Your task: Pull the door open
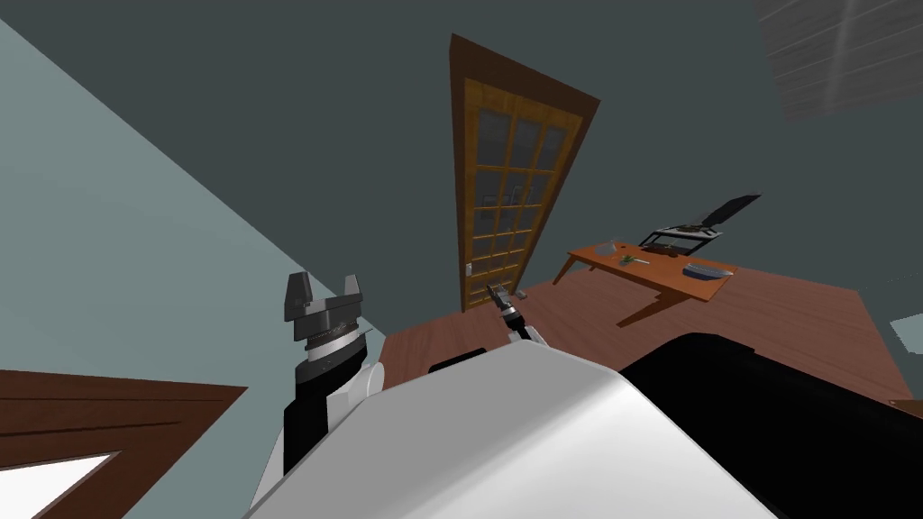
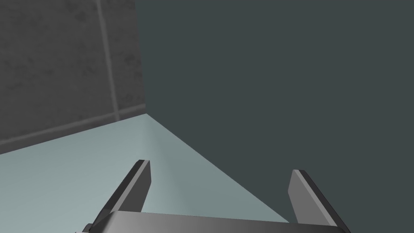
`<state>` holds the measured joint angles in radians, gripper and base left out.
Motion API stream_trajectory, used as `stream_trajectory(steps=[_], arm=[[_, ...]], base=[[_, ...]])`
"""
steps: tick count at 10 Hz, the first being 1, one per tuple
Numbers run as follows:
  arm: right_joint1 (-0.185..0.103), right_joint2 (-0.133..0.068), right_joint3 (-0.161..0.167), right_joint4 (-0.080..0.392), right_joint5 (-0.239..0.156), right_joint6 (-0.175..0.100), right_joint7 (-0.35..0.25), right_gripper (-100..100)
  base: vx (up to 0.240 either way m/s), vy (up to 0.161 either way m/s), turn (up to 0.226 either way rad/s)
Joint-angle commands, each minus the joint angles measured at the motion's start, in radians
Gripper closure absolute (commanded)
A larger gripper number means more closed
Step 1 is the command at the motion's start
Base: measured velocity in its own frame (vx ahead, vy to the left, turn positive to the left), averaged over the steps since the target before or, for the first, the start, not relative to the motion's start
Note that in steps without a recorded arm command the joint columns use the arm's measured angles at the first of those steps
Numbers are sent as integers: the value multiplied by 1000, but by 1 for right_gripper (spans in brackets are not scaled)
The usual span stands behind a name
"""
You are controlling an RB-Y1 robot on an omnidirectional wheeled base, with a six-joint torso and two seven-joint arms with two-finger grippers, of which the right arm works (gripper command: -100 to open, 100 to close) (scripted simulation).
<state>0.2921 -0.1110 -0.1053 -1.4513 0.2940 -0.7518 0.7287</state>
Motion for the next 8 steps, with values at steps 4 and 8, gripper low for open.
stream_trajectory(steps=[4,8], arm=[[-21,-1,-18,99,20,-26,81,-100],[-42,-2,-34,185,36,-48,145,-100]], base=[[106,20,7],[102,13,5]])
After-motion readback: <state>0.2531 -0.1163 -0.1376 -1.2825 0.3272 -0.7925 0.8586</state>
